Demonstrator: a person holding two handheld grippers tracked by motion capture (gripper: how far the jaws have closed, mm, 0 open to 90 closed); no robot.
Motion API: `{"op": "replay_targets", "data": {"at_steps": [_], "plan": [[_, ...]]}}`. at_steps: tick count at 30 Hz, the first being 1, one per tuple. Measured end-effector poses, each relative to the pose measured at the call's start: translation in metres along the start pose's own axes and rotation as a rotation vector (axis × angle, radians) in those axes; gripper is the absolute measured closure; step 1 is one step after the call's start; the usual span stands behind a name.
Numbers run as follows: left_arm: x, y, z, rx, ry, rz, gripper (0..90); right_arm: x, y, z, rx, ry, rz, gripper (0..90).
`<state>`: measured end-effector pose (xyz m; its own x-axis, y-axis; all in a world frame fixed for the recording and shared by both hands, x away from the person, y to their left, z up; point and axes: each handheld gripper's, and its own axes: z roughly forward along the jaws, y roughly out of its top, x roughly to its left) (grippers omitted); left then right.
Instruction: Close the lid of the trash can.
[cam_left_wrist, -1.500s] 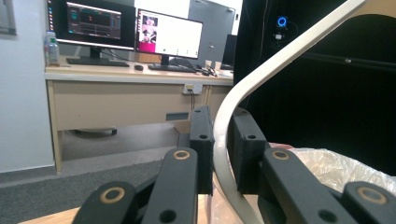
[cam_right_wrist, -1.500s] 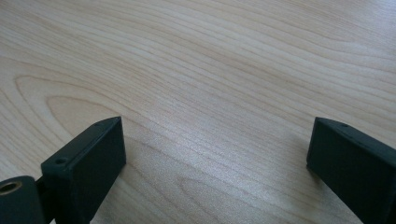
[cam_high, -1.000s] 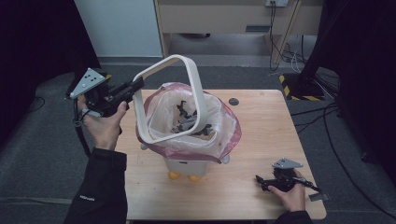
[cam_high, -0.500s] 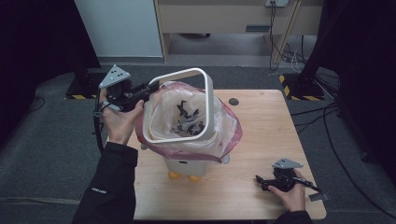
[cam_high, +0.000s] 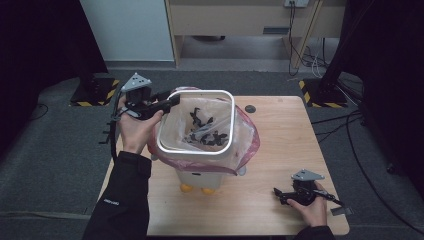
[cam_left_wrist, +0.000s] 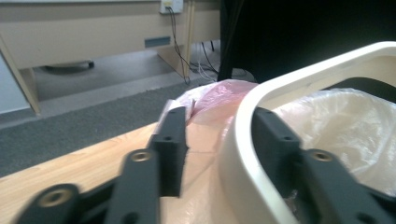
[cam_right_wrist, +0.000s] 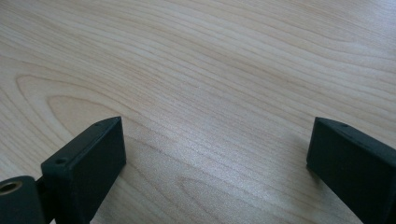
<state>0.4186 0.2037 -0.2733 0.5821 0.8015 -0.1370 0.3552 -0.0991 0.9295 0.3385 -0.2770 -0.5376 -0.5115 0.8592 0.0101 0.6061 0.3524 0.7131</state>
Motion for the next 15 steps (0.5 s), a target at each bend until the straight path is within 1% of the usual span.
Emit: {"op": "replay_targets", "data": {"at_steps": [1, 3, 8, 10, 11, 12, 14, 15], "plan": [[0.001, -0.001, -0.001, -0.017, -0.016, -0.002, 52.4, 0.000, 0.000, 0.000, -0.001, 0.000, 0.002, 4.6], [0.002, -0.004, -0.002, -0.033, -0.028, 0.003, 50.1, 0.000, 0.000, 0.000, 0.000, 0.000, 0.001, 4.6], [0.005, -0.014, -0.004, -0.088, -0.058, -0.002, 49.4, 0.000, 0.000, 0.000, -0.002, -0.001, -0.001, 4.6], [0.005, -0.017, -0.004, -0.113, -0.065, -0.026, 51.8, 0.000, 0.000, 0.000, -0.001, 0.000, -0.003, 5.1], [0.006, -0.018, -0.004, -0.121, -0.082, -0.036, 54.6, 0.000, 0.000, 0.000, -0.001, 0.002, 0.002, 5.6], [0.006, -0.019, -0.004, -0.132, -0.091, -0.046, 59.3, 0.000, 0.000, 0.000, -0.005, -0.002, -0.001, 6.8], [0.003, -0.020, -0.003, -0.149, -0.092, -0.048, 67.0, -0.001, -0.001, -0.001, -0.019, -0.006, -0.007, 12.0], [0.001, -0.019, -0.003, -0.153, -0.081, -0.043, 69.3, 0.000, -0.001, -0.002, -0.022, 0.000, 0.007, 14.1]]}}
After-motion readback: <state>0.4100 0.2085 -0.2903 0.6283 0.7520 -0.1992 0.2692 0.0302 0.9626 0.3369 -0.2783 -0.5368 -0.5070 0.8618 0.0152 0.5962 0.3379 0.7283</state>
